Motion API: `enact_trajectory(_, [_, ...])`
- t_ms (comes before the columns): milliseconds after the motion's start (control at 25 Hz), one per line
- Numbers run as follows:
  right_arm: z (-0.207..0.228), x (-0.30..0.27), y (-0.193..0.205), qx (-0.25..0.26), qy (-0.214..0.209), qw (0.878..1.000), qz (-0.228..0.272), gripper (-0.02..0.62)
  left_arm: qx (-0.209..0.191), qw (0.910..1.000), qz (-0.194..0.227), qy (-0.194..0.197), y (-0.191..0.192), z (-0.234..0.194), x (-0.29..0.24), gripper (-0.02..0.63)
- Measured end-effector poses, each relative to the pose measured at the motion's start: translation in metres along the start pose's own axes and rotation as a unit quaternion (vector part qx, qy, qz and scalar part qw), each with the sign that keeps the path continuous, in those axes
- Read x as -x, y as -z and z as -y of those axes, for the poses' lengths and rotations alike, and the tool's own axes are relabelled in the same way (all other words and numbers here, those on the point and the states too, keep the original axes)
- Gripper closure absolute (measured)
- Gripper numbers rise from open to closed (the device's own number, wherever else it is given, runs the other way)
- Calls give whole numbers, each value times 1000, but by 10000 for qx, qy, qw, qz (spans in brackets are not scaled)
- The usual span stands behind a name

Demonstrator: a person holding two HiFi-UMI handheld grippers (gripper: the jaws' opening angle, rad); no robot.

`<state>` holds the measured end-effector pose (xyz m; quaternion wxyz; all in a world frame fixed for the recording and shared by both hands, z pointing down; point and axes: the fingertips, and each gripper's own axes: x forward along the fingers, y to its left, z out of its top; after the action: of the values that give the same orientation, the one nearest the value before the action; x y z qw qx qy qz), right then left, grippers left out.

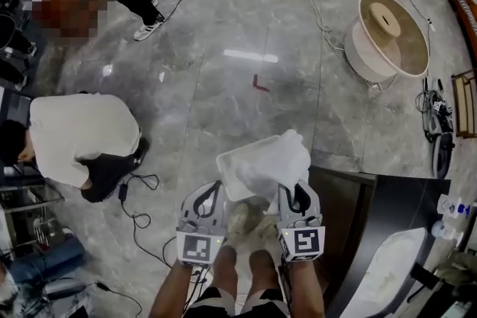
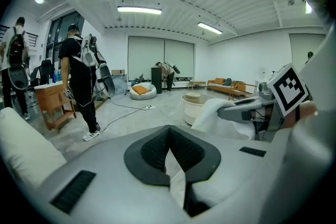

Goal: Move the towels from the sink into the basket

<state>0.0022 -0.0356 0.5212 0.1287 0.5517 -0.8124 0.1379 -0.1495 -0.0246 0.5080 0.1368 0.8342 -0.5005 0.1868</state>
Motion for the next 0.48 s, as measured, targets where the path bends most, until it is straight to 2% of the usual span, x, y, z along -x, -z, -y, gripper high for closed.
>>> enact_trajectory(480, [-2,-66,165,-88,-135,9983,-552,529,194,9987,-456,113,141,-11,-62,598])
